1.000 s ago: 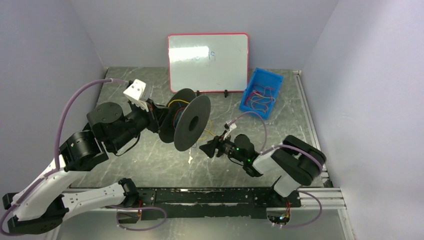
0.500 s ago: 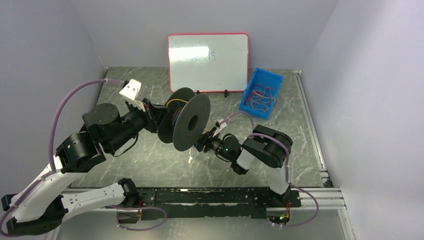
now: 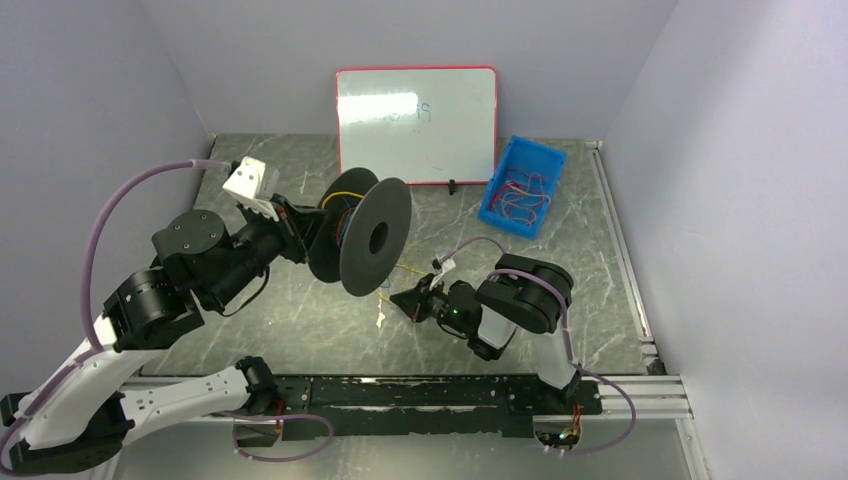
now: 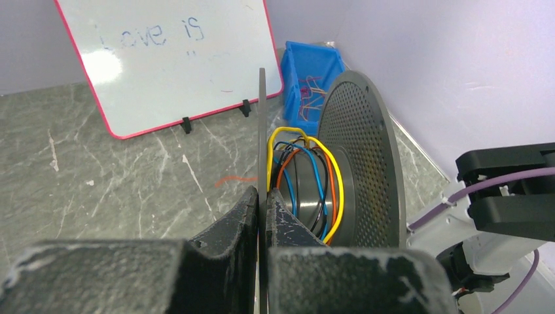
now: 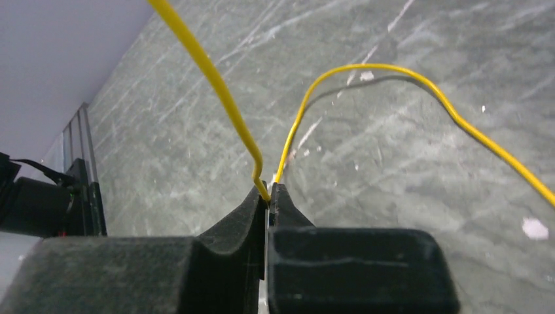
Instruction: Wrap the cables
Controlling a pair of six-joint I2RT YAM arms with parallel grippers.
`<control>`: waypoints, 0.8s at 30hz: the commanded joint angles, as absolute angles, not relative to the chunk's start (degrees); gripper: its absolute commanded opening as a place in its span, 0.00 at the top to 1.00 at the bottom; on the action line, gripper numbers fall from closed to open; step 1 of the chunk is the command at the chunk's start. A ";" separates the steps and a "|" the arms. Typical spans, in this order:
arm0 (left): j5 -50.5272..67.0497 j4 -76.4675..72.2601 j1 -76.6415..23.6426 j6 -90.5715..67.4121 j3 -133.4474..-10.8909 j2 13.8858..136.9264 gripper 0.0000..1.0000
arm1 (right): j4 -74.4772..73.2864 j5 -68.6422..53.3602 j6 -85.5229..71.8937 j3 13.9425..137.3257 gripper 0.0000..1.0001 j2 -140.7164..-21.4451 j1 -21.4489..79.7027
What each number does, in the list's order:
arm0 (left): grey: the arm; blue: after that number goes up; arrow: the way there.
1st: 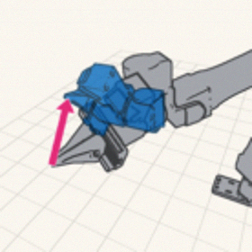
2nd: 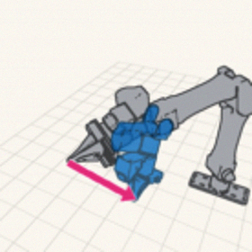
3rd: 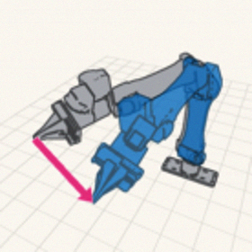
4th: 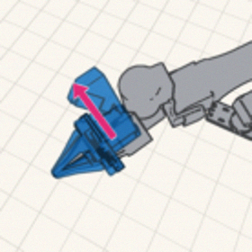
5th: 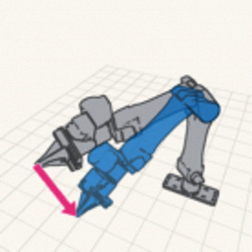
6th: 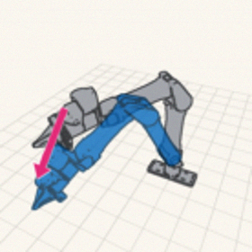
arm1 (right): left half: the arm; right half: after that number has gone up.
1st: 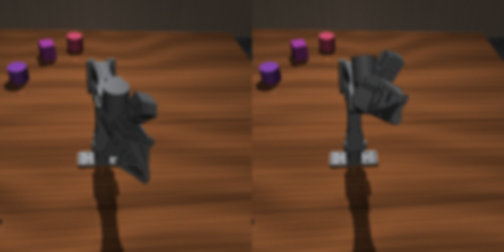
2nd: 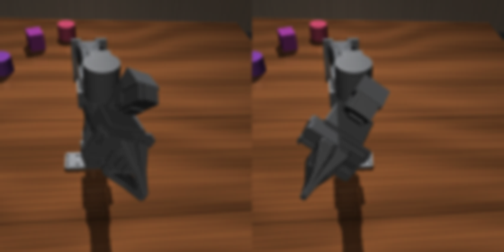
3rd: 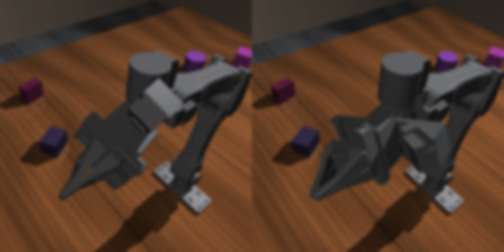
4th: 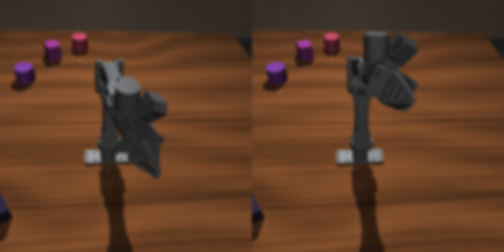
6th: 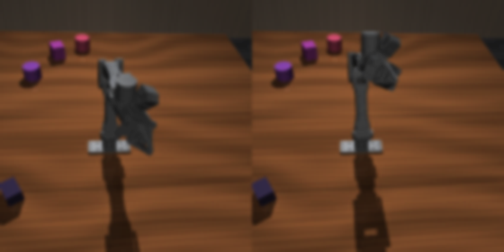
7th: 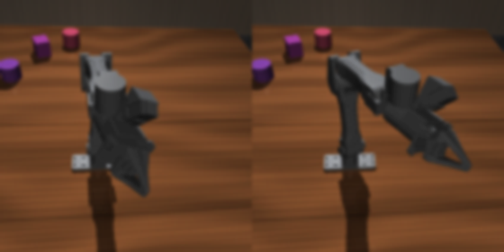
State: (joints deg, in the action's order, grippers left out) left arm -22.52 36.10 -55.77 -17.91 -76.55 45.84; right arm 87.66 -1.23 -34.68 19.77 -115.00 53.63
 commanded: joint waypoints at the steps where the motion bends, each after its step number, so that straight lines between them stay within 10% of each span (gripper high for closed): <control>1: -26.16 29.20 -56.21 -19.91 -78.23 44.56 0.93 | 104.07 0.01 -33.12 17.39 1.00 -114.26 54.78; 12: -36.46 27.68 -56.17 -20.36 -76.63 47.18 0.93 | 95.79 2.49 -29.45 11.18 1.00 -103.02 64.40; 24: -49.51 22.89 -56.18 -18.74 -73.25 51.71 0.93 | 54.65 9.57 -21.62 20.07 1.00 -86.38 82.29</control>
State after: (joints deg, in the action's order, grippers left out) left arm -42.98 30.87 -55.77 -19.05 -73.38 51.79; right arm 69.91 5.61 -25.96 16.91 -89.23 77.95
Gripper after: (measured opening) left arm 0.088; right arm 0.023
